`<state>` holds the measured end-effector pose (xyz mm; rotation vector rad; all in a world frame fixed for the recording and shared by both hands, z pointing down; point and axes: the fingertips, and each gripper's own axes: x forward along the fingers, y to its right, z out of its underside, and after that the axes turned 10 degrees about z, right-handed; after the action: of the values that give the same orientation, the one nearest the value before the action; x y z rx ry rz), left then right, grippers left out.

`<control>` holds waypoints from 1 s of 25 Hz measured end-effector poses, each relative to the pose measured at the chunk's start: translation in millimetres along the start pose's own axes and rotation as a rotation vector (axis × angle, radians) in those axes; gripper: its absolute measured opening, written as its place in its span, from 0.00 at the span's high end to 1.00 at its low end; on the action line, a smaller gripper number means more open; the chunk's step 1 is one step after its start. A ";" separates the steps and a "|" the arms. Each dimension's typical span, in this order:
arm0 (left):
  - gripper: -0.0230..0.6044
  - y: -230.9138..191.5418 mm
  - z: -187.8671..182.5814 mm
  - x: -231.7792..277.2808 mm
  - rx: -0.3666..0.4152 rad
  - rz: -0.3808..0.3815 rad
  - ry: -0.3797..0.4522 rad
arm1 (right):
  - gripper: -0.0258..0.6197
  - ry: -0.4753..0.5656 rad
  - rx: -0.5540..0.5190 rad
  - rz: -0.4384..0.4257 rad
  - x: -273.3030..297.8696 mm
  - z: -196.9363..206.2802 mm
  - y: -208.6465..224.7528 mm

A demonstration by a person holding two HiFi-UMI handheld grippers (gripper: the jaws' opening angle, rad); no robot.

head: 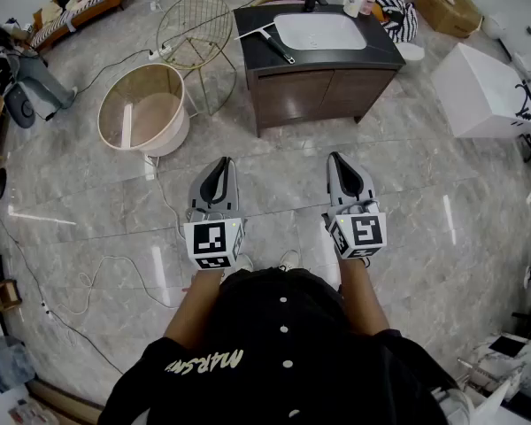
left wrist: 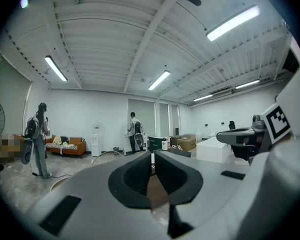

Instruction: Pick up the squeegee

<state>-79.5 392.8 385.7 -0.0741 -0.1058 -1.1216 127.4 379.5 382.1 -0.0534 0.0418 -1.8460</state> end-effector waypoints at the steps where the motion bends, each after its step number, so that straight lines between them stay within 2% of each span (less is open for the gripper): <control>1: 0.93 -1.5 -0.1 0.5 0.001 -0.001 0.000 | 0.96 0.000 0.000 0.000 1.1 0.6 -0.6; 14: 0.92 10.7 -8.8 10.9 0.019 -0.013 -0.005 | 0.96 0.005 0.002 -0.023 3.1 -0.4 13.6; 25: 0.92 38.3 -9.6 25.3 0.013 -0.086 0.011 | 0.96 -0.002 0.000 -0.096 5.7 11.0 49.9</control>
<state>-33.6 385.7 379.0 -0.0518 -0.1070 -1.2068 174.5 360.4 390.3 -0.0579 0.0383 -1.9419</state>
